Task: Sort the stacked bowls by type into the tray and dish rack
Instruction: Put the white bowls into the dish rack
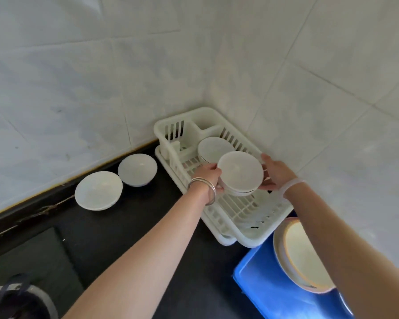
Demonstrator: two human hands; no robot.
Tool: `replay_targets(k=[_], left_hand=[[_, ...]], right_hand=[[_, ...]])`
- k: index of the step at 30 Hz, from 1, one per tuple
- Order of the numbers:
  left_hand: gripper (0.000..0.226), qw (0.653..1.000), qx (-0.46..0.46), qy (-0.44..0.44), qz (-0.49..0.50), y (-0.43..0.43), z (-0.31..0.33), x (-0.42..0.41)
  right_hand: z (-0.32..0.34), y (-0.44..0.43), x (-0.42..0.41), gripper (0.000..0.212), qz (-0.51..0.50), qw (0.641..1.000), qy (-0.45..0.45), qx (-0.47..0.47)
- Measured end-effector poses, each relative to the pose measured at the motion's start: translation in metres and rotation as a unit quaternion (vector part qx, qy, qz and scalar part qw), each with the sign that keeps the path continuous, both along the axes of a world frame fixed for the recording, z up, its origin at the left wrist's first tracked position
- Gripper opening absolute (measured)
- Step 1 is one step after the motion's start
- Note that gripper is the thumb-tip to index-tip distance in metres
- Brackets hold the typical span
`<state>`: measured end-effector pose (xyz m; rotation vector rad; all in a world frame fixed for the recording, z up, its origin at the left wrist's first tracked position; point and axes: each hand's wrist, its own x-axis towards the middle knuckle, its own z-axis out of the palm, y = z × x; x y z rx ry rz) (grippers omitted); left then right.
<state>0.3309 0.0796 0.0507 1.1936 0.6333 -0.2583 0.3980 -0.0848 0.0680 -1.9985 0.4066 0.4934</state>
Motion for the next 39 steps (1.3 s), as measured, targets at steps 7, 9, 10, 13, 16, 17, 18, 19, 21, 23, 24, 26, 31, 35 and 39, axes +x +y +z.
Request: replay_targets(k=[7, 9, 10, 13, 16, 17, 18, 19, 21, 23, 24, 26, 31, 35, 39], left_hand=[[0.042, 0.997, 0.021, 0.060, -0.052, -0.049, -0.036, 0.033], [0.040, 0.994, 0.036, 0.078, -0.063, -0.055, -0.044, 0.040], [0.039, 0.994, 0.041, 0.082, -0.065, -0.053, -0.046, 0.040], [0.040, 0.993, 0.048, 0.085, -0.073, -0.057, -0.050, 0.044], [0.041, 0.992, 0.044, 0.095, -0.072, -0.060, -0.053, 0.046], [0.041, 0.992, 0.044, 0.098, -0.072, -0.061, -0.053, 0.047], [0.041, 0.991, 0.045, 0.099, -0.075, -0.061, -0.053, 0.047], [0.042, 0.991, 0.046, 0.099, -0.078, -0.061, -0.053, 0.047], [0.045, 0.991, 0.049, 0.095, -0.086, -0.060, -0.054, 0.048], [0.047, 0.990, 0.055, 0.092, -0.094, -0.059, -0.055, 0.047], [0.048, 0.990, 0.058, 0.089, -0.098, -0.059, -0.056, 0.047], [0.048, 0.990, 0.057, 0.085, -0.099, -0.059, -0.056, 0.047], [0.047, 0.989, 0.071, 0.073, -0.109, -0.059, -0.055, 0.046], [0.042, 0.984, 0.107, 0.049, -0.132, -0.059, -0.058, 0.042], [0.039, 0.968, 0.177, 0.016, -0.179, -0.052, -0.056, 0.040]], right_hand=[[-0.034, -0.038, 0.023, 0.048, -0.009, 0.998, 0.040, -0.048], [-0.042, -0.042, 0.028, 0.047, -0.011, 0.998, 0.052, -0.044], [-0.044, -0.039, 0.028, 0.048, -0.007, 0.997, 0.058, -0.042], [-0.051, -0.041, 0.030, 0.054, 0.004, 0.997, 0.069, -0.047], [-0.058, -0.044, 0.033, 0.052, 0.017, 0.996, 0.074, -0.050], [-0.061, -0.044, 0.033, 0.051, 0.022, 0.996, 0.072, -0.054], [-0.063, -0.044, 0.034, 0.052, 0.027, 0.995, 0.068, -0.063], [-0.064, -0.044, 0.034, 0.055, 0.033, 0.994, 0.065, -0.076], [-0.065, -0.044, 0.034, 0.055, 0.041, 0.992, 0.066, -0.095], [-0.064, -0.044, 0.035, 0.051, 0.036, 0.993, 0.072, -0.091], [-0.062, -0.045, 0.035, 0.048, 0.034, 0.992, 0.073, -0.093], [-0.060, -0.046, 0.036, 0.042, 0.035, 0.991, 0.065, -0.114], [-0.056, -0.047, 0.030, 0.027, 0.079, 0.978, 0.028, -0.193], [-0.053, -0.046, 0.019, 0.030, 0.111, 0.958, -0.021, -0.265], [-0.043, -0.045, 0.007, 0.036, 0.147, 0.948, -0.043, -0.279]])
